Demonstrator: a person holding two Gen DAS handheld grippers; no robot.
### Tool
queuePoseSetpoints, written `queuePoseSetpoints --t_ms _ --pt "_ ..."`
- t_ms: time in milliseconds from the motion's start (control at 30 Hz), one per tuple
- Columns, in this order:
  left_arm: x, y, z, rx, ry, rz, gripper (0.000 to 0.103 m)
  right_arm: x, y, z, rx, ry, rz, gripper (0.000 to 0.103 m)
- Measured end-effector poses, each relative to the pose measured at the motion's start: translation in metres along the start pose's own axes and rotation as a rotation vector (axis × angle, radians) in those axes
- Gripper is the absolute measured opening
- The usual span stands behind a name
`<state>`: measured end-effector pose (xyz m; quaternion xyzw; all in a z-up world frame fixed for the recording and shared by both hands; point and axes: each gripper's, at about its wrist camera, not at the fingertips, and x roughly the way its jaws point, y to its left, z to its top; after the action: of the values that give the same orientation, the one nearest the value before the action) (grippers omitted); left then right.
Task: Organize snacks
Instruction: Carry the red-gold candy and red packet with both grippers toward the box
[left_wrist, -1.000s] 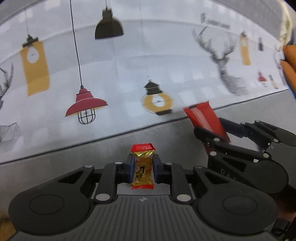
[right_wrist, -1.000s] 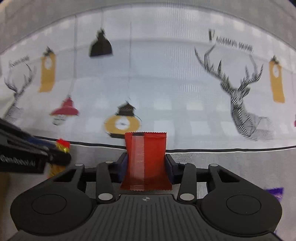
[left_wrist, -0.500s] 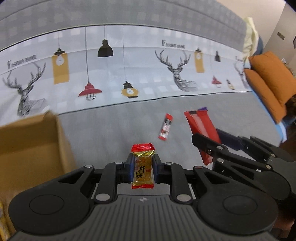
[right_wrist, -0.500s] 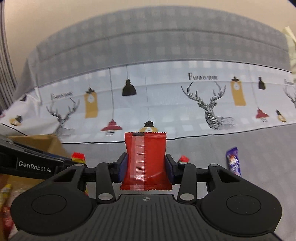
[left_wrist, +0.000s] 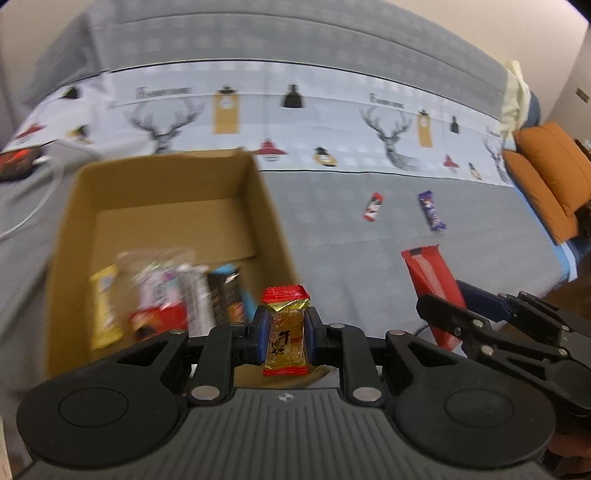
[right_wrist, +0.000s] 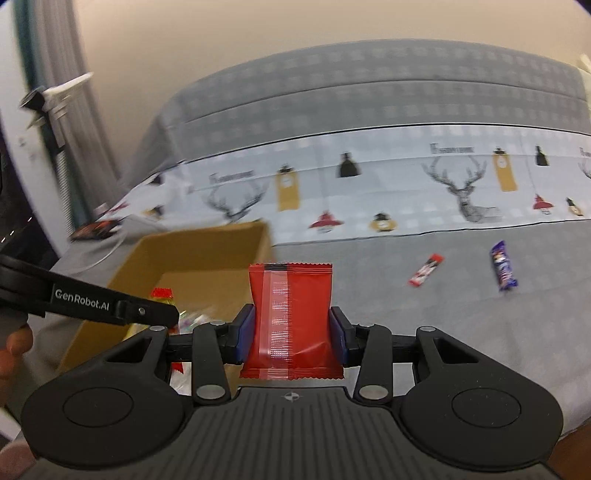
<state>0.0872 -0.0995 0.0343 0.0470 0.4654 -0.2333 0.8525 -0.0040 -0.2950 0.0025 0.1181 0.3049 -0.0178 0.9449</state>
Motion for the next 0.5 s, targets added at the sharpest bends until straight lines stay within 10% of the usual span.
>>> queuePoseSetpoints --t_ms 500 --pt "-0.067 0.052 -0.073 -0.082 -0.064 0.093 0.022 -0.043 0.102 -0.037 -0.222 0.018 0.137 0.045"
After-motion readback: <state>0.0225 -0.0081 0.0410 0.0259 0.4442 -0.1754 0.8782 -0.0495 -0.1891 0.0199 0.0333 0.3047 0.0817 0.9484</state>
